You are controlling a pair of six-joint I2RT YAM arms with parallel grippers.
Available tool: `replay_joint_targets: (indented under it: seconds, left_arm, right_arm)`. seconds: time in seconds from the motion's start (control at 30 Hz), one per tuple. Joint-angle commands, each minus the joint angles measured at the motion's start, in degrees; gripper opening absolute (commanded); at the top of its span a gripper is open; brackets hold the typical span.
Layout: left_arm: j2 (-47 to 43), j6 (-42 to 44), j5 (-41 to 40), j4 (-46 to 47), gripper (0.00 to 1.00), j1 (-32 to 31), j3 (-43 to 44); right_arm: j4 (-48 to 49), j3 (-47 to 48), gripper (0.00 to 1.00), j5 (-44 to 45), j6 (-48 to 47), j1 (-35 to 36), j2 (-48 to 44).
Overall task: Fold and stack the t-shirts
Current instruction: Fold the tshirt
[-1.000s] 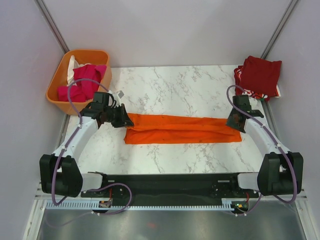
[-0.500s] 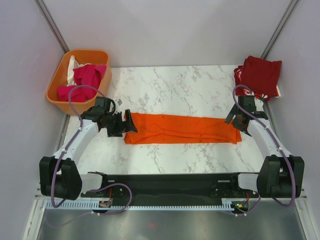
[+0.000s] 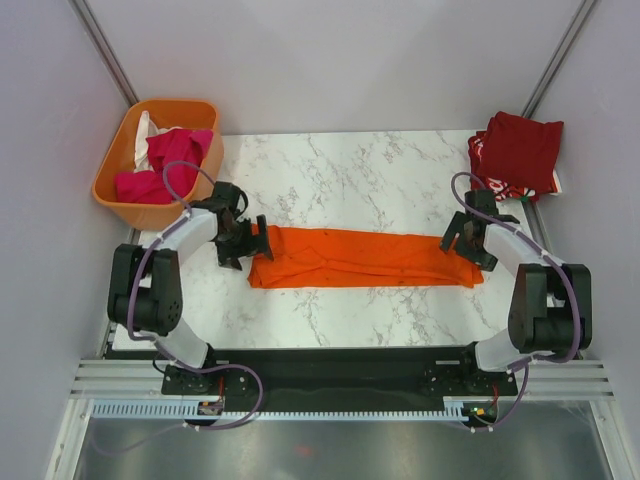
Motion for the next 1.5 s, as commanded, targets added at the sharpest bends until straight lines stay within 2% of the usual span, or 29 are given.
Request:
replay_joint_targets:
  seconds: [0.0,0.1,0.2,0.23,0.3,0.33,0.37,0.47,0.5,0.57,0.67,0.73,0.8,0.83,0.87,0.9,0.93,0.97,1.03,1.07,1.17,1.2,1.3,1.4,1.47]
  left_arm:
    - [5.0,-3.4,-2.8,2.8,1.0,-2.3,3.7]
    - [8.2,-5.0,-4.2,3.7,1.0,-3.4,4.1]
    - [10.2,-6.1,-3.6,5.5,0.84,-3.6,3.7]
    - [11.4,-6.3,-3.4,6.2,0.61,-3.7,3.8]
    - [12.2,-6.4,-3.0,6.8,0.38,-3.9,4.1]
    - [12.7,-6.5,-2.9,7.0,0.03,-3.9,4.4]
    - [13.5,-6.6,-2.9,7.2,0.02,-4.0,4.8]
    - [15.3,-6.1,-3.1,7.1,0.02,-4.1,7.3]
    - [15.8,-5.8,-3.2,7.0,0.02,-4.0,9.2]
    - [17.0,-5.8,-3.2,7.0,0.02,-4.0,12.0]
    - [22.0,-3.7,-4.5,5.0,0.02,-4.0,24.2]
    - [28.7,-1.4,-4.1,3.8,0.02,-4.0,30.1]
    - [36.8,-0.4,-3.1,-0.3,0.02,-3.9,41.7]
    - [39.1,-0.3,-2.4,-1.2,0.02,-3.9,45.8]
    - [41.8,-0.3,-1.0,-1.8,0.02,-3.9,53.5]
    - [43.9,-0.4,-0.5,-2.0,0.02,-4.0,57.2]
    - [48.5,-0.5,0.3,-2.4,0.02,-3.9,60.9]
    - [50.6,-0.6,2.0,-2.4,0.02,-3.9,67.9]
    - [56.3,-1.7,3.6,-2.4,0.02,-3.9,73.9]
    - [57.9,-2.1,5.4,-2.4,0.02,-4.0,79.2]
    - [63.3,-4.5,8.5,-0.2,0.02,-4.2,86.6]
    - [63.8,-4.9,9.4,1.5,0.02,-4.5,86.9]
    - [63.9,-3.1,13.0,8.4,0.02,-5.9,85.3]
    - [64.0,-0.3,10.8,11.6,0.06,-7.4,85.6]
    - [64.3,0.7,10.9,12.8,0.08,-7.5,85.6]
  right_arm:
    - [4.4,-1.8,0.98,-2.6,-0.2,0.1,1.6]
    - [6.0,-3.7,0.98,-3.7,0.1,0.1,4.0]
    - [7.1,-4.6,0.96,-5.2,0.4,0.1,5.3]
    - [7.4,-4.7,0.95,-5.6,0.6,0.1,5.8]
    - [8.4,-5.4,0.82,-6.9,0.6,0.1,6.0]
    - [8.8,-5.6,0.74,-7.3,0.5,0.1,6.4]
    - [9.4,-6.2,0.54,-7.9,0.5,0.1,6.7]
    - [10.3,-6.9,0.05,-11.3,0.3,0.1,7.3]
    - [10.4,-7.6,0.01,-13.0,0.4,0.1,7.3]
    - [11.2,-9.2,0.0,-15.9,0.6,0.2,6.5]
    - [12.3,-12.6,0.0,-21.6,2.2,1.2,3.9]
    - [12.8,-14.8,0.0,-26.6,3.8,4.2,0.6]
    - [13.9,-18.5,0.0,-30.3,8.1,7.2,-2.5]
    - [14.5,-19.8,0.0,-31.2,10.5,12.0,-6.5]
    - [16.0,-22.4,0.0,-31.8,13.0,14.8,-8.6]
    - [17.1,-23.7,0.0,-31.5,19.2,18.0,-10.9]
    - [18.2,-25.0,0.0,-30.9,22.5,24.2,-15.2]
    - [20.6,-27.1,0.0,-28.7,25.6,27.3,-17.0]
    - [22.6,-28.2,0.0,-26.3,34.2,35.4,-21.0]
    - [24.3,-28.9,0.04,-24.6,36.8,37.8,-21.7]
    - [29.0,-28.2,0.07,-22.6,43.4,45.4,-20.3]
    - [30.3,-27.5,0.08,-21.8,44.4,50.0,-17.6]
    - [32.8,-21.4,0.09,-20.4,45.8,57.6,-11.5]
    - [32.8,-14.3,0.12,-20.4,45.6,66.2,-0.4]
    - [32.8,-10.9,0.21,-19.6,45.1,68.5,2.3]
